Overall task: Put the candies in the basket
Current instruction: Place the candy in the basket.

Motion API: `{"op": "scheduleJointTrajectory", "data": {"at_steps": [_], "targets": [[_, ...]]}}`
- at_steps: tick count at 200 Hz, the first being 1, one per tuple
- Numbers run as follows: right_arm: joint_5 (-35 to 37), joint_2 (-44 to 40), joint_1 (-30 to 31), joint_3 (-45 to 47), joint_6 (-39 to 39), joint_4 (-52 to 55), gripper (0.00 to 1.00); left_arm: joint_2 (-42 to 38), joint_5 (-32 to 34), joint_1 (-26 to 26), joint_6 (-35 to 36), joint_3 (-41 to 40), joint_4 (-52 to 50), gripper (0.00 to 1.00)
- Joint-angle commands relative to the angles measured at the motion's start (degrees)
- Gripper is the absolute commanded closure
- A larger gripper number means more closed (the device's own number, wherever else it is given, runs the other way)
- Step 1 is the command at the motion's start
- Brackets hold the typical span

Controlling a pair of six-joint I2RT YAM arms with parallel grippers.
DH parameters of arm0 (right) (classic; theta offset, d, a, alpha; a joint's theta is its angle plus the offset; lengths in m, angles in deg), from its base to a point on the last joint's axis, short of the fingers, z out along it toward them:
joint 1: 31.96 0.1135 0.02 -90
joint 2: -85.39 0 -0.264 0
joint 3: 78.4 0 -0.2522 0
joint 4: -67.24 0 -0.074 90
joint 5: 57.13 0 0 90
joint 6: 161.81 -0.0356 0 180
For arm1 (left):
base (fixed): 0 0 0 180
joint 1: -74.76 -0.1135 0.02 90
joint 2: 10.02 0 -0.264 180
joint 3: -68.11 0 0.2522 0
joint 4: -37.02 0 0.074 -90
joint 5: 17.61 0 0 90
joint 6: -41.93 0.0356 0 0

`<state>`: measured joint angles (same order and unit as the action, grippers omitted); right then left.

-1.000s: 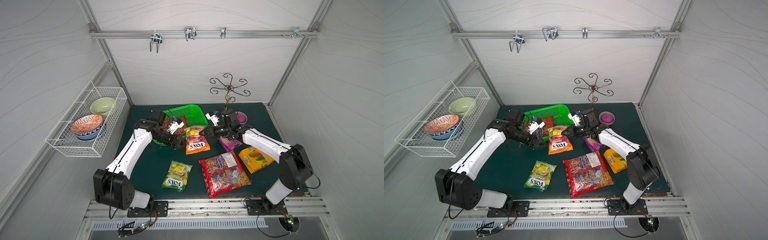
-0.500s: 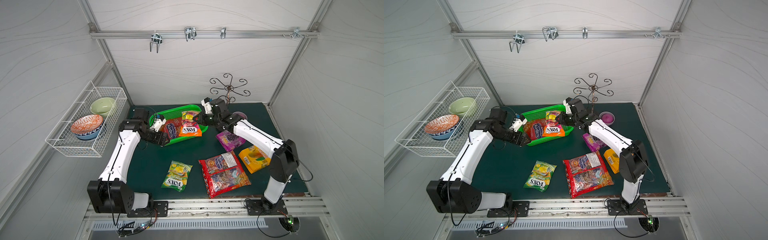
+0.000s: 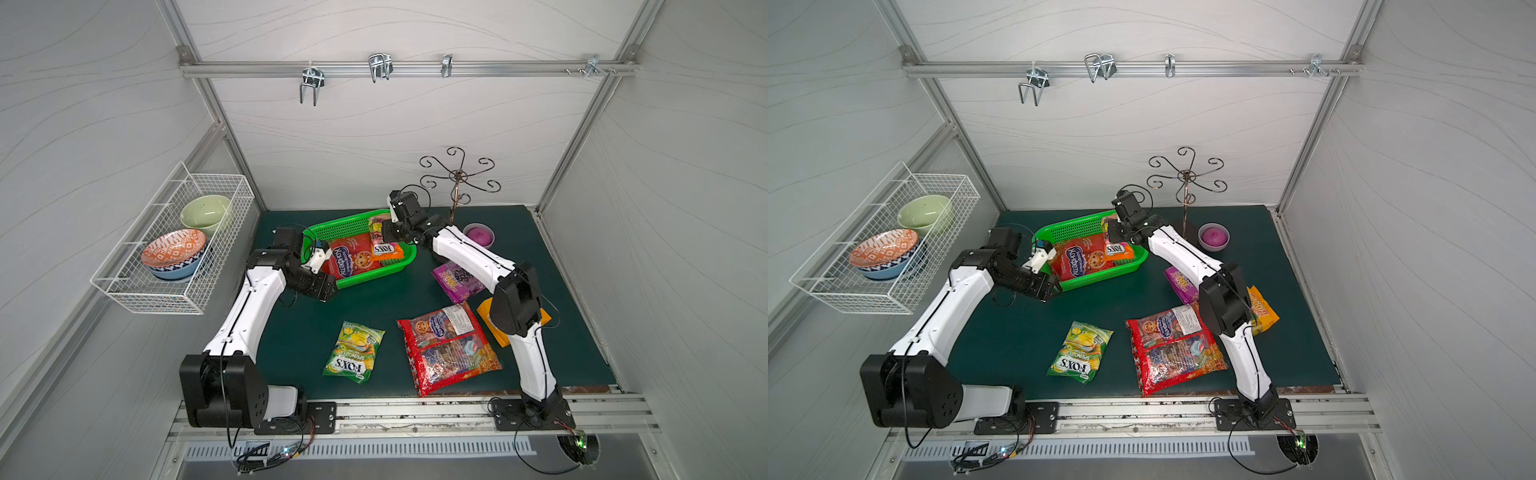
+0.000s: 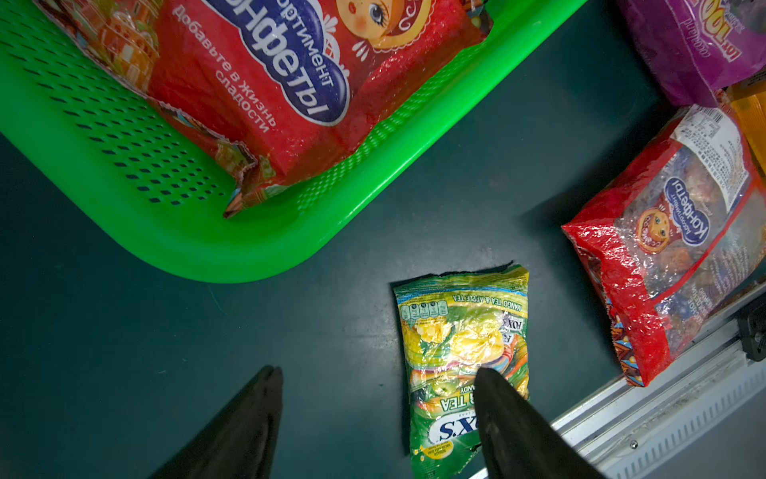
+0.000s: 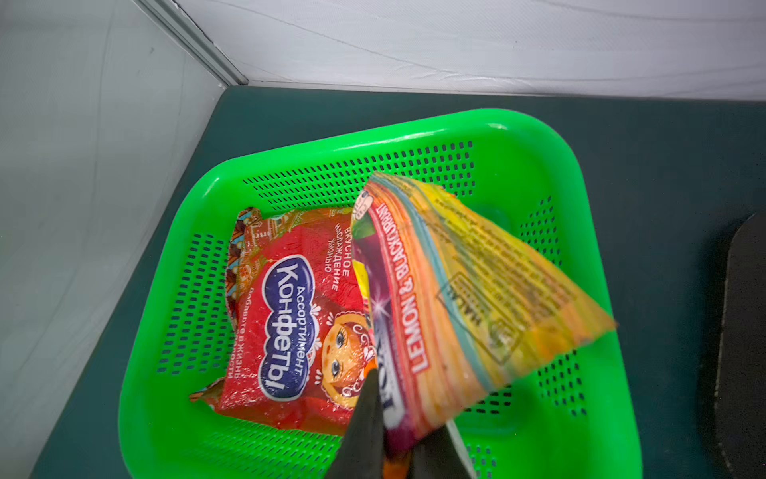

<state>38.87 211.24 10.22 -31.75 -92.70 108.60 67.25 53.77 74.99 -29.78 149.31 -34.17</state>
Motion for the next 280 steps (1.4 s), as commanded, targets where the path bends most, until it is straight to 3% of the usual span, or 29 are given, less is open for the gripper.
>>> {"op": "scheduleJointTrajectory", "data": {"at_steps": [1,43,107,162,280], "targets": [[1.0,2.2,-1.6,-4.9,8.8,3.6,1.0,-1.3,-0.4,-0.1,0.4,-0.4,2.4,0.24],[-2.6,8.8,-3.6,-14.1,14.5,10.4,1.0,-0.7,-1.7,-0.1,1.8,-1.7,2.3,0.25],[-9.1,12.9,-5.9,-17.0,16.9,12.6,1.0,-0.3,-0.6,-0.1,1.4,0.0,1.0,0.25],[-8.0,19.6,-5.3,-23.4,15.8,11.8,1.0,0.8,-0.5,-0.1,1.2,-0.1,1.0,0.25],[-9.6,25.4,-5.8,-25.2,15.6,6.0,1.0,4.0,-1.7,-0.1,0.5,1.3,-0.6,0.25]]}}
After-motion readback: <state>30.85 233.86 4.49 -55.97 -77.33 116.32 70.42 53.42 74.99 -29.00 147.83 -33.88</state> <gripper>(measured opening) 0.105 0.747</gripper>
